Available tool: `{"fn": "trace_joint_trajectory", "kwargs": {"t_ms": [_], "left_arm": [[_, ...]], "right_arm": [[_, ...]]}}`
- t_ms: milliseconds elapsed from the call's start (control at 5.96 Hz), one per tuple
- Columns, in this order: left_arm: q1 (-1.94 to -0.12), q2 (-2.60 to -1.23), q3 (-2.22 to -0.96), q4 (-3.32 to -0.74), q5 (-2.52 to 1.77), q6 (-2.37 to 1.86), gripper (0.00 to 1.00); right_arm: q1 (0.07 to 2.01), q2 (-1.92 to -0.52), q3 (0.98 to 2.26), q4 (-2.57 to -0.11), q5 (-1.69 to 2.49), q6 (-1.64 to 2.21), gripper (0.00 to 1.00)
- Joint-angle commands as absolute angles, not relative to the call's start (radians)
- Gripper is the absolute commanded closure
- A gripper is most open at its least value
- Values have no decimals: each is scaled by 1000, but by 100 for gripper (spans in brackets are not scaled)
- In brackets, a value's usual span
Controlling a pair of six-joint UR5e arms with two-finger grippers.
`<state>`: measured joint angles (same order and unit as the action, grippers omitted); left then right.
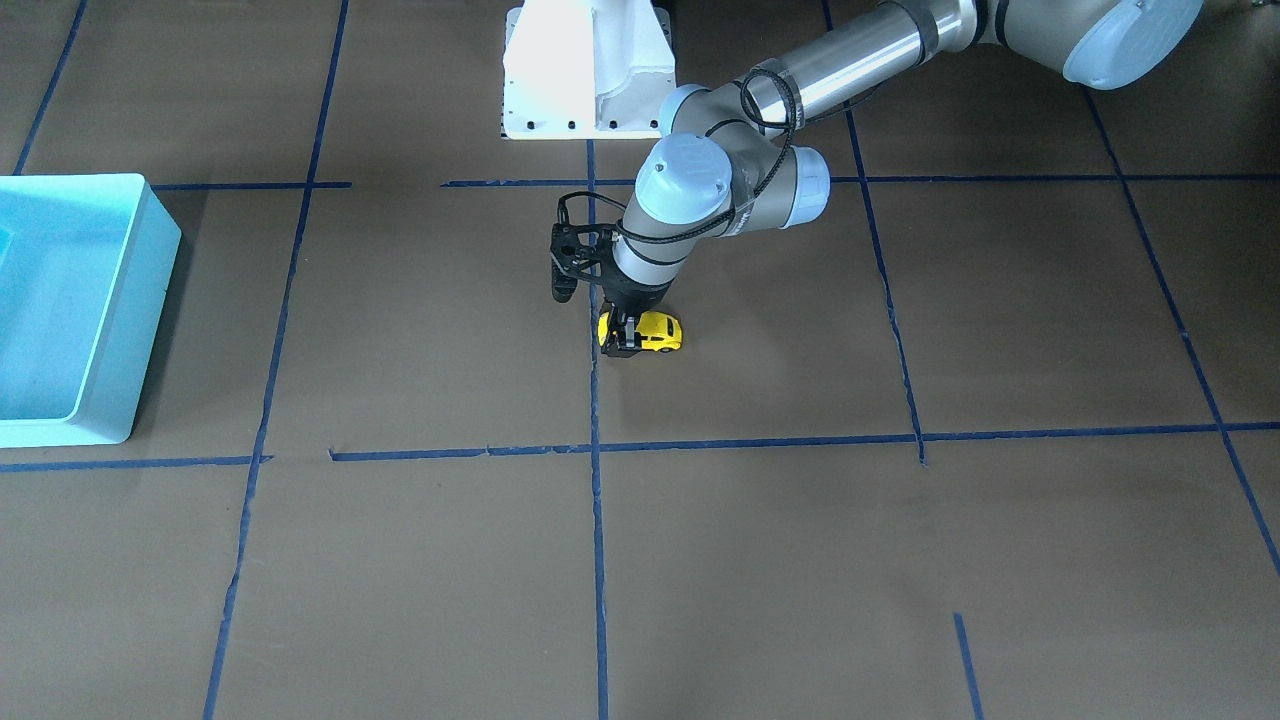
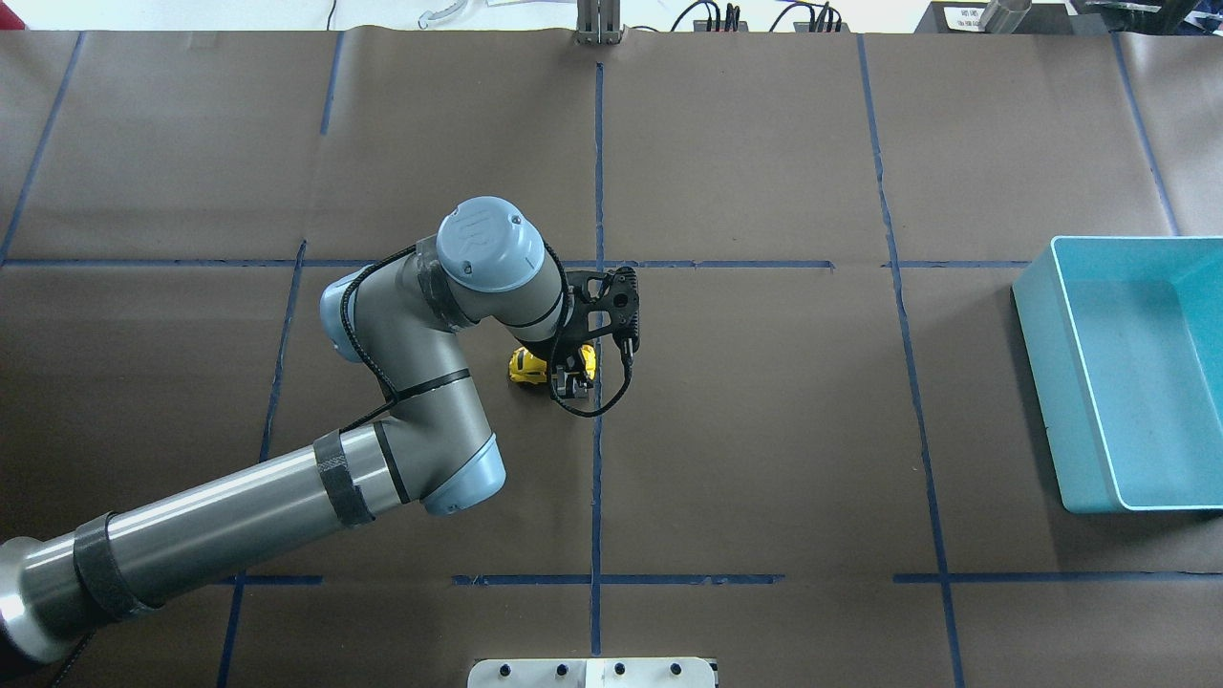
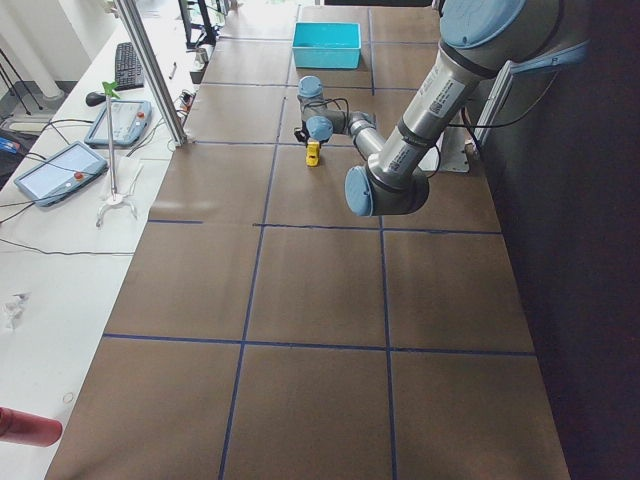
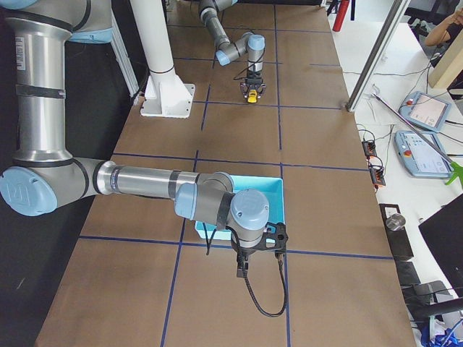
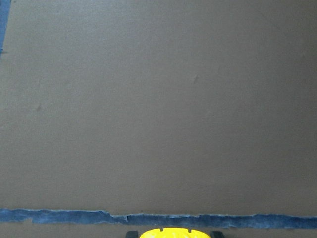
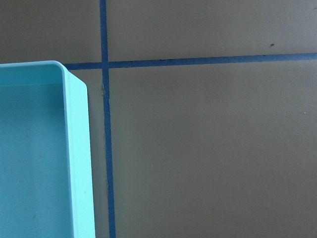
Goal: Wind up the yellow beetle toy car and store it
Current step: 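Roll the pressed car backward along the table with the left gripper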
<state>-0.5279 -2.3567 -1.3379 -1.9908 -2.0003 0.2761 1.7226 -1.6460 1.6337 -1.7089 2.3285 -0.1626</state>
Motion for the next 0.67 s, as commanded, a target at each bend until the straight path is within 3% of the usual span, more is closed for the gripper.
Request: {"fn": "trace_joint_trajectory", "kwargs": {"t_ms": [0, 503], "left_arm": [[-531, -2324, -1362, -2000, -2000, 278, 96], [-543, -2261, -1411, -2000, -2000, 305, 96]], "right_arm": [[1723, -1646, 1634, -1709, 2329, -163, 0], [1723, -1646, 1634, -1709, 2336, -163, 0]]}}
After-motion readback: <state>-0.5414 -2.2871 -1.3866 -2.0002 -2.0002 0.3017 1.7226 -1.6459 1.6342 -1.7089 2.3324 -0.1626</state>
